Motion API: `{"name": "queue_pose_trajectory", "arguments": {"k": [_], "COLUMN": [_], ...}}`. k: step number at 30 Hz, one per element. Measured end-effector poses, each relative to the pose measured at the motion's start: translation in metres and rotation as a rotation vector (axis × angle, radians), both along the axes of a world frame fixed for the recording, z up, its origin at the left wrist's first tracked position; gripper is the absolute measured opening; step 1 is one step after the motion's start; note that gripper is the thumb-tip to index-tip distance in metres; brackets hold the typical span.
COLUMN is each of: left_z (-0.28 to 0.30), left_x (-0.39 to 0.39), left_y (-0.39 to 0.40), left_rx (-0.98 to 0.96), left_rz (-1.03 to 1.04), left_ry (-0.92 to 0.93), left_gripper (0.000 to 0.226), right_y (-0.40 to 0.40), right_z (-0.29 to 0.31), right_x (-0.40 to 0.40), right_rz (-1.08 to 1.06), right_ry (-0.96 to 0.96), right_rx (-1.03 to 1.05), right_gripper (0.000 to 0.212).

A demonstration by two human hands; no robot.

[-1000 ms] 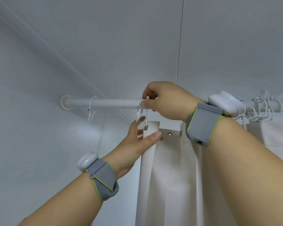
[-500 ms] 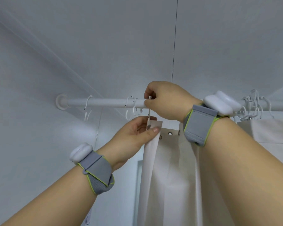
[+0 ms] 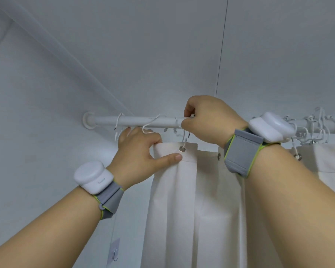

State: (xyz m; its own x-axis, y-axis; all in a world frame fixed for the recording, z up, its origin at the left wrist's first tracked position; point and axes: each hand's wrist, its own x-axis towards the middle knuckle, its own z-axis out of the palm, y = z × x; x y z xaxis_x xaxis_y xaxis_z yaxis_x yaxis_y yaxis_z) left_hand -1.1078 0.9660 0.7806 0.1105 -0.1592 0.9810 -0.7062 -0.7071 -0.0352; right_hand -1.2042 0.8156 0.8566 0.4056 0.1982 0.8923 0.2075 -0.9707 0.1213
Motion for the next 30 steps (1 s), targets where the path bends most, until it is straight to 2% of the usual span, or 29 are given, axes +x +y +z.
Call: {"name": "queue_pose_trajectory", "arguments": {"k": [4,6,10,12,14,17,20,22,25,27,30], "left_z": [0.001,-0.001,-0.007,-0.012,-0.015,-0.013,-0.005,-0.001,0.001,0.001,0.001], "left_x": [0.003,0.005,-0.001,-0.007,-0.018,-0.033,-0.042,-0.039,-0.037,-0.036,-0.035], "left_y": [0.024,0.032,0.040,0.049,0.060,0.079,0.085,0.082,0.088,0.097,0.117], "left_rx": [0.008,0.006,0.002,-0.004,-0.026,0.033,0.066,0.109,0.139,0.107,0.099], "left_rz": [0.189,0.214,0.135,-0.005,-0.211,-0.226,-0.172,-0.069,0.067,0.095,0.303], "left_ry": [0.004,0.012,0.052,0.128,0.198,0.162,0.155,0.097,0.057,0.053,0.049], "left_gripper": [0.069,0.072,0.068,0.065,0.050,0.041,0.046,0.047,0.048,0.044,0.043], "right_y": [0.000,0.002,0.005,0.009,0.013,0.023,0.038,0.055,0.087,0.099,0.104], "right_z": [-0.002,-0.002,-0.002,-0.003,-0.002,-0.002,-0.002,-0.006,-0.019,-0.028,-0.039], "right_x": [0.001,0.004,0.011,0.014,0.015,0.013,0.008,0.003,-0.001,0.002,0.019], "right_rz": [0.004,-0.005,-0.052,-0.063,-0.075,-0.069,-0.014,0.118,0.340,0.365,0.311], "right_ry": [-0.018,-0.034,-0.061,-0.056,-0.039,-0.034,-0.242,-0.363,-0.187,0.045,0.288], "right_rx": [0.004,-0.002,-0.013,-0.005,0.007,0.028,0.026,-0.056,-0.146,-0.160,-0.179], "right_gripper": [0.021,0.021,0.019,0.015,0.011,0.007,0.019,0.021,0.019,0.021,0.020]}}
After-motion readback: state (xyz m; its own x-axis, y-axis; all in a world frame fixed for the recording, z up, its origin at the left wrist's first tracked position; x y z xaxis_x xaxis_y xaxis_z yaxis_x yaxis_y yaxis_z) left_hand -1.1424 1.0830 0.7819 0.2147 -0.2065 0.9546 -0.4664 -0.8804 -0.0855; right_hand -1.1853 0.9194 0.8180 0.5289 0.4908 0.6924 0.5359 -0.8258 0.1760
